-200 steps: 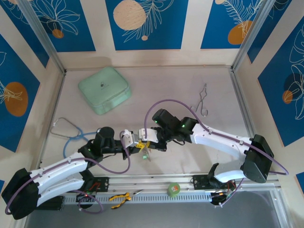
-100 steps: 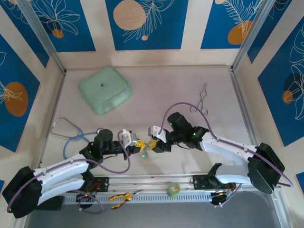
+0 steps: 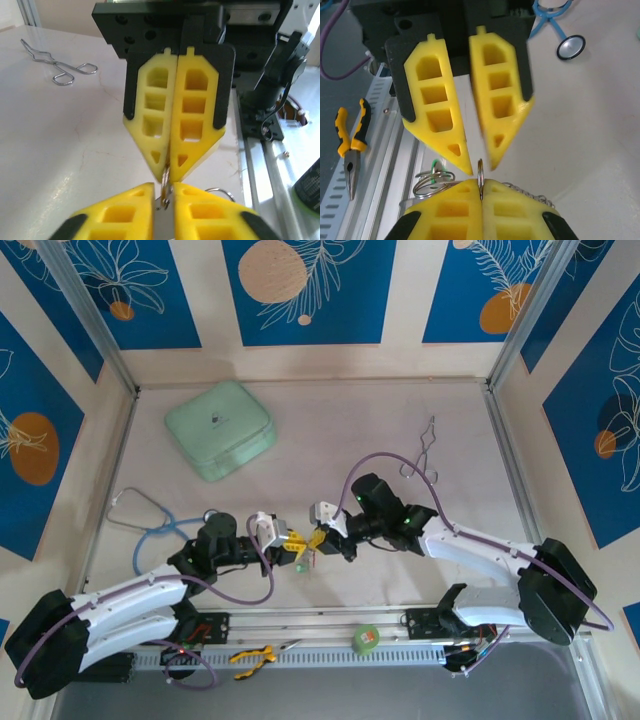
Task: Put the keys on the keyring
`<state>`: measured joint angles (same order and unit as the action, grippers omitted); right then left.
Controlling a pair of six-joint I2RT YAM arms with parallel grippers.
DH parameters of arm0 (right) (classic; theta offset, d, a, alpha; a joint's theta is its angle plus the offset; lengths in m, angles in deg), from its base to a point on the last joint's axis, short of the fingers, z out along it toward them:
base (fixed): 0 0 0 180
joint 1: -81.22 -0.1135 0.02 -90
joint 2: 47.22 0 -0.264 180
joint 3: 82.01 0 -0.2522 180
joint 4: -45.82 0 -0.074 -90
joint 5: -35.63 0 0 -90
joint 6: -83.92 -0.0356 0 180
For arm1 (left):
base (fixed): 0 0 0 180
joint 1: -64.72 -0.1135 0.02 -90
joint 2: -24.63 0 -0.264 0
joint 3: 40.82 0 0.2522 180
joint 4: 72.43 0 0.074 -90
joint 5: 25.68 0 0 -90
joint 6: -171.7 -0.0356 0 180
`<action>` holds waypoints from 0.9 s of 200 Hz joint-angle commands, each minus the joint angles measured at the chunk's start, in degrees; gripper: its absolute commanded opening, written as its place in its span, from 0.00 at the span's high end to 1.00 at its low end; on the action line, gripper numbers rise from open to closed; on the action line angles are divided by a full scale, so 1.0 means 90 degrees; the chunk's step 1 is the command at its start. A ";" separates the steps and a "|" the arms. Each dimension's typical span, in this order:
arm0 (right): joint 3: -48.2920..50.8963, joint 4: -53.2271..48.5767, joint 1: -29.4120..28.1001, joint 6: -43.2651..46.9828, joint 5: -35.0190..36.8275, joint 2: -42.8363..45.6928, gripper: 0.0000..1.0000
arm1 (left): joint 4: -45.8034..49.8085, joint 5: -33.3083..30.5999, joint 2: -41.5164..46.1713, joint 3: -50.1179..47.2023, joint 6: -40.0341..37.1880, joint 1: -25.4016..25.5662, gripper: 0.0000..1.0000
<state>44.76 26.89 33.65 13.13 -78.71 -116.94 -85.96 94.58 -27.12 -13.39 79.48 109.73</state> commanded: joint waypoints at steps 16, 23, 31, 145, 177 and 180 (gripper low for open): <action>-0.0887 -0.1385 -0.0292 0.0854 0.0252 -0.0078 1.00 | 0.0934 -0.0046 0.0105 0.0466 -0.0596 0.0028 0.80; -0.1028 -0.1581 -0.0360 0.0986 0.0332 -0.0116 1.00 | 0.0980 -0.0017 0.0086 0.0506 -0.0626 0.0027 0.81; -0.1178 -0.1784 -0.0431 0.1098 0.0401 -0.0176 1.00 | 0.1016 0.0014 0.0067 0.0538 -0.0660 0.0028 0.83; -0.0027 0.0180 0.0051 -0.0137 -0.0332 0.0285 0.66 | -0.1062 0.0187 -0.0117 -0.0080 0.0364 0.0028 1.00; 0.0213 0.0514 0.0136 -0.0293 -0.0511 0.0146 0.70 | -0.1374 0.0227 -0.0289 -0.0207 0.0481 0.0027 1.00; 0.0223 0.0538 0.0139 -0.0313 -0.0522 0.0148 0.70 | -0.1381 0.0231 -0.0295 -0.0217 0.0497 0.0025 1.00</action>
<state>45.72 25.84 34.42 13.89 -78.58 -115.30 -91.14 95.59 -29.33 -14.39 81.69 109.84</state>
